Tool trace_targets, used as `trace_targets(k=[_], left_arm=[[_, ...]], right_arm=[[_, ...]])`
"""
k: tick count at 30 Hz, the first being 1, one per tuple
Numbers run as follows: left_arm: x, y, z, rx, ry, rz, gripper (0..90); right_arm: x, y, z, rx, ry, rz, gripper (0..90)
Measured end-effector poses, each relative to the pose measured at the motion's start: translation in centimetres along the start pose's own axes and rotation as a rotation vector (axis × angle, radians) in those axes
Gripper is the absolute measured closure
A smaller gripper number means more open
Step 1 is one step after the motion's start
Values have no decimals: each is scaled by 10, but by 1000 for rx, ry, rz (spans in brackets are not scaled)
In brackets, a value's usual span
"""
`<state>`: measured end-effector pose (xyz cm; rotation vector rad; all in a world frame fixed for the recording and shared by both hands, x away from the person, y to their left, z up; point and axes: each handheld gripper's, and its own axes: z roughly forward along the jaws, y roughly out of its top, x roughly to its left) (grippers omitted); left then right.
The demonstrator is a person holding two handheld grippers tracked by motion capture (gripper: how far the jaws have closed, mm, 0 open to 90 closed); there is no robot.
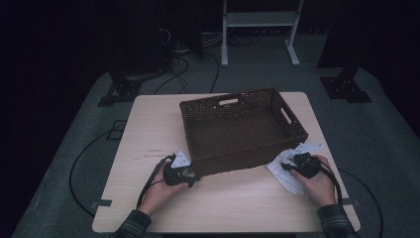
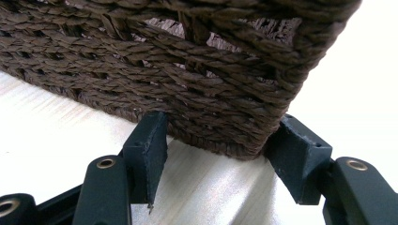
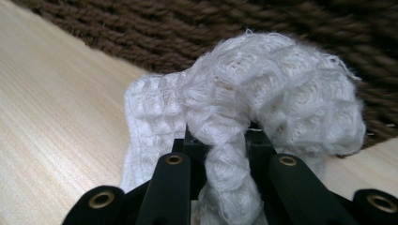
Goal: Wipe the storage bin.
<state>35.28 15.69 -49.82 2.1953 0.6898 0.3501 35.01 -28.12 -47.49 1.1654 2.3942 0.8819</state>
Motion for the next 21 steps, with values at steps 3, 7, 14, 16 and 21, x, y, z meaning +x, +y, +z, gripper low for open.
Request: trace_targets(k=[3,7,14,16,21], left_arm=[[0,0,0,0,0,0,393],[0,0,0,0,0,0,393],[0,0,0,0,-1,1,396],[0,0,0,-1,-2,2,398],[0,0,0,-1,-2,2,400]], right_arm=[[1,0,0,2,0,-1,760],[4,5,-8,-40,-1,-8,761],[7,16,-25,-104,-19,-19,761],[7,18,-29,-126,-23,-26,762],[9,23,-36,-156,-28,-36,762]])
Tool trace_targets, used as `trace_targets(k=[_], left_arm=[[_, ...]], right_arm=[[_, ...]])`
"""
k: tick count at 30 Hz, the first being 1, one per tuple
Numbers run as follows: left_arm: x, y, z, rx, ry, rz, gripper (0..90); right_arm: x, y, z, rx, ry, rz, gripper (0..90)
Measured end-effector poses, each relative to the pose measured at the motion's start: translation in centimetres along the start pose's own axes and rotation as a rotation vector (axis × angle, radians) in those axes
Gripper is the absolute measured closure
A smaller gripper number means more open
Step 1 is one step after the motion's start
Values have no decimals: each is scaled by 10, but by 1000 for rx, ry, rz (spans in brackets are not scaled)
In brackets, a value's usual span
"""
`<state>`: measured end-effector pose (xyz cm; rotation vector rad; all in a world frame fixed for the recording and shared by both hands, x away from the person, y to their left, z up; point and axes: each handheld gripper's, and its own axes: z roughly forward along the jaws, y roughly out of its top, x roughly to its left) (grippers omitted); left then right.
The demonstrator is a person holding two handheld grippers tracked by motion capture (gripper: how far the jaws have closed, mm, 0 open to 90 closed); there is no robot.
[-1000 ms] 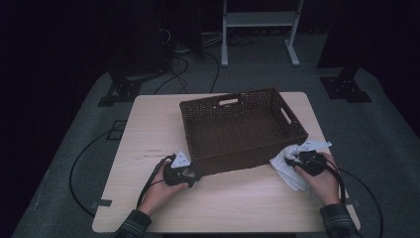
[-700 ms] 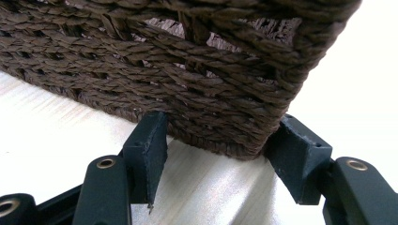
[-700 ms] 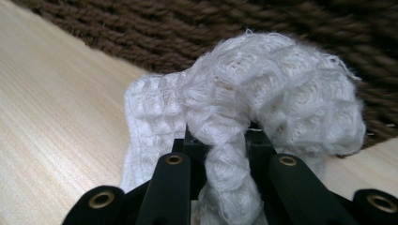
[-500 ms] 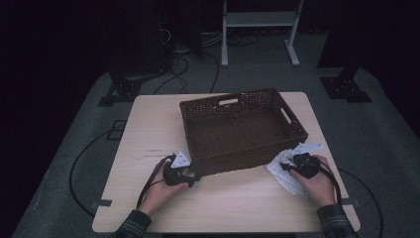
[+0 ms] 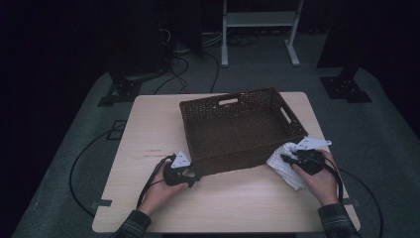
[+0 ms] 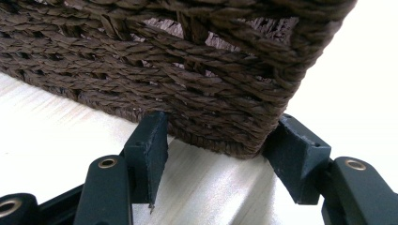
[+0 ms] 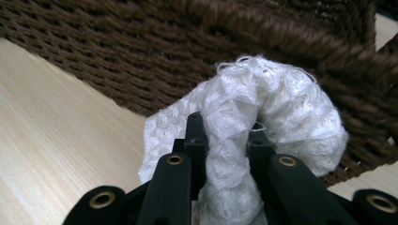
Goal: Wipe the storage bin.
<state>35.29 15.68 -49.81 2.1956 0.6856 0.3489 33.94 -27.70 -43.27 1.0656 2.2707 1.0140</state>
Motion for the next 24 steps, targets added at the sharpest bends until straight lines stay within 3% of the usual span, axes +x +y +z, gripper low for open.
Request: trace_targets(k=[12,24], left_arm=[[0,0,0,0,0,0,400],[0,0,0,0,-1,-1,400]], right_arm=[[10,15,-17,-88,13,-30,762],[11,9,-4,-76,57,-15,765]])
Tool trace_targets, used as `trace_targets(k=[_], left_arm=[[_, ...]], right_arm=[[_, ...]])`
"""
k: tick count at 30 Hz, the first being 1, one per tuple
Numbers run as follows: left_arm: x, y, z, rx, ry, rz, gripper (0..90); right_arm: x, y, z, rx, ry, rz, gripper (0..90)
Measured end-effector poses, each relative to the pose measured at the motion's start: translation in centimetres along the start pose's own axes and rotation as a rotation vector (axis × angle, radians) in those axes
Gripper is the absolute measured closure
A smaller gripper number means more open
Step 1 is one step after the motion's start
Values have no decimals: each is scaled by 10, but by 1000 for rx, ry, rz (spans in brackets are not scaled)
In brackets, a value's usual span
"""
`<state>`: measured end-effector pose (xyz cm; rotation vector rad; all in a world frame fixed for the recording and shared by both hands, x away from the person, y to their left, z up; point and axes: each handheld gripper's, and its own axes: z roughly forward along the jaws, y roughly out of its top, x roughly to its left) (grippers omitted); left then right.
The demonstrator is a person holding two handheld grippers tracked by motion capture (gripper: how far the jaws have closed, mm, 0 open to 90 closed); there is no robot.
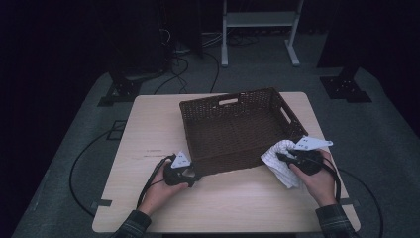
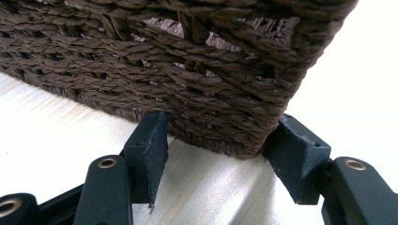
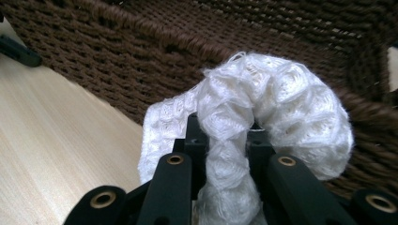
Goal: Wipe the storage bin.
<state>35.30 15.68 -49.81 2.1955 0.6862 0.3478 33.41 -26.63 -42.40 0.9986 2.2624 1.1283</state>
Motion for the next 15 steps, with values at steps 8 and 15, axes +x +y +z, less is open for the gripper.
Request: trace_targets(k=[8,15], left_arm=[[0,0,0,0,0,0,400],[0,0,0,0,0,0,400]], right_arm=[[0,-10,18,58,23,18,765],[8,-15,34,123,38,4,765]])
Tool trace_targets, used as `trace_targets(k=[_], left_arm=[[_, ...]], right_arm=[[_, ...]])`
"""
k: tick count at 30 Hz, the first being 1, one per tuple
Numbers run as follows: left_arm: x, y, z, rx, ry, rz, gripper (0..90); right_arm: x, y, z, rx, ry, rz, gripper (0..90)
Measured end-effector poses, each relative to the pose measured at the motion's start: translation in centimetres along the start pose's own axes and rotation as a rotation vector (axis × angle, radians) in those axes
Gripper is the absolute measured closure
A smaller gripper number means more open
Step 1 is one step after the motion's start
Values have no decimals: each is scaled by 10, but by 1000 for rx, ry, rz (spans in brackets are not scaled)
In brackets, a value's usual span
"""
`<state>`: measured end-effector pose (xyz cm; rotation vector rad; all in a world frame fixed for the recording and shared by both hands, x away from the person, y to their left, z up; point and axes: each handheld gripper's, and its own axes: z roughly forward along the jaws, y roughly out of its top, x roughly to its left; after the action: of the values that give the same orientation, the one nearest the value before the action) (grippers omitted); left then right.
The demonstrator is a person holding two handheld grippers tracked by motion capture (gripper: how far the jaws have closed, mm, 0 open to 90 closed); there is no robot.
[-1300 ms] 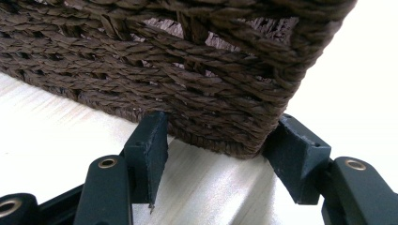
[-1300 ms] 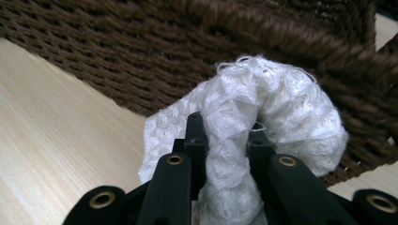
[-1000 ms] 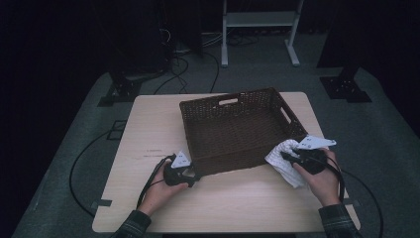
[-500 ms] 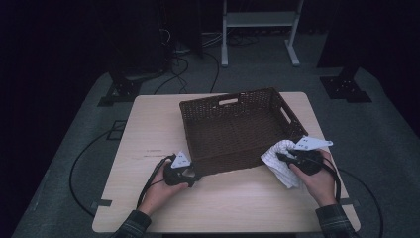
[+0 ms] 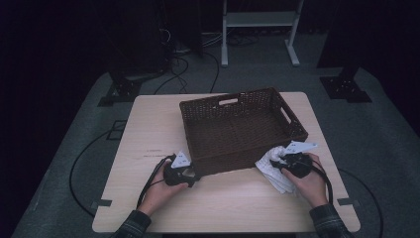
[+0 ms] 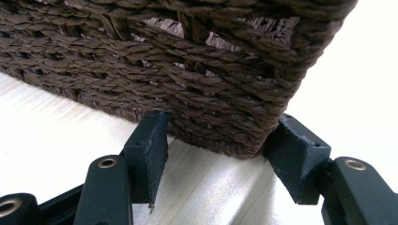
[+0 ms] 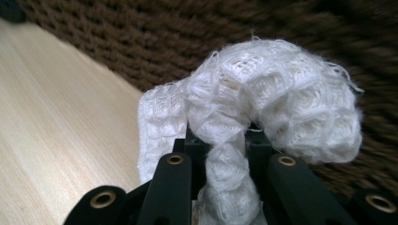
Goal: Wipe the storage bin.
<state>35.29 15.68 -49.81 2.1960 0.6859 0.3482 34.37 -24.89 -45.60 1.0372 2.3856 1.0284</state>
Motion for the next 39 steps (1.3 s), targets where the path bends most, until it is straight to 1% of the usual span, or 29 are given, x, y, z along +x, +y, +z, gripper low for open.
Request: trace_targets(k=[1,3,5,6,11,12,14,15,17,19,23,24,25,26,28,29,32,33,35,36,38,39], left_arm=[[0,0,0,0,0,0,400],[0,0,0,0,0,0,400],[0,0,0,0,0,0,400],[0,0,0,0,0,0,400],[0,0,0,0,0,0,400],[0,0,0,0,0,0,400],[0,0,0,0,0,0,400],[0,0,0,0,0,0,400],[0,0,0,0,0,0,400],[0,0,0,0,0,0,400],[0,0,0,0,-1,0,400],[0,0,0,0,-1,0,400],[0,0,0,0,0,-1,400],[0,0,0,0,0,0,400],[0,0,0,0,-1,0,400],[0,0,0,0,-1,0,400],[0,0,0,0,0,-1,400],[0,0,0,0,-1,-1,400],[0,0,0,0,0,-1,400],[0,0,0,-1,0,-1,400],[0,0,0,0,0,-1,400],[0,0,0,0,0,0,400]], right_arm=[[1,0,2,14,1,-13,765],[2,0,5,20,4,-14,765],[3,0,8,35,7,-30,766],[4,-2,11,44,14,-21,766],[5,-4,16,63,29,-24,765],[6,-5,20,77,38,-17,766],[7,-6,23,86,50,-20,765],[7,-6,23,86,50,-20,765],[8,-5,23,88,47,-35,765],[8,-5,23,89,46,-31,765],[11,1,13,40,42,-54,766],[12,2,10,25,39,-55,766],[12,2,10,25,39,-55,766],[12,4,7,13,37,-55,765],[14,9,-2,-23,22,-58,766],[14,9,-2,-23,22,-58,766],[14,15,-13,-62,10,-62,766],[14,18,-18,-85,11,-64,766],[14,20,-20,-91,10,-65,766],[15,23,-24,-109,10,-68,766],[16,25,-25,-113,9,-70,766],[17,26,-27,-120,7,-82,766]])
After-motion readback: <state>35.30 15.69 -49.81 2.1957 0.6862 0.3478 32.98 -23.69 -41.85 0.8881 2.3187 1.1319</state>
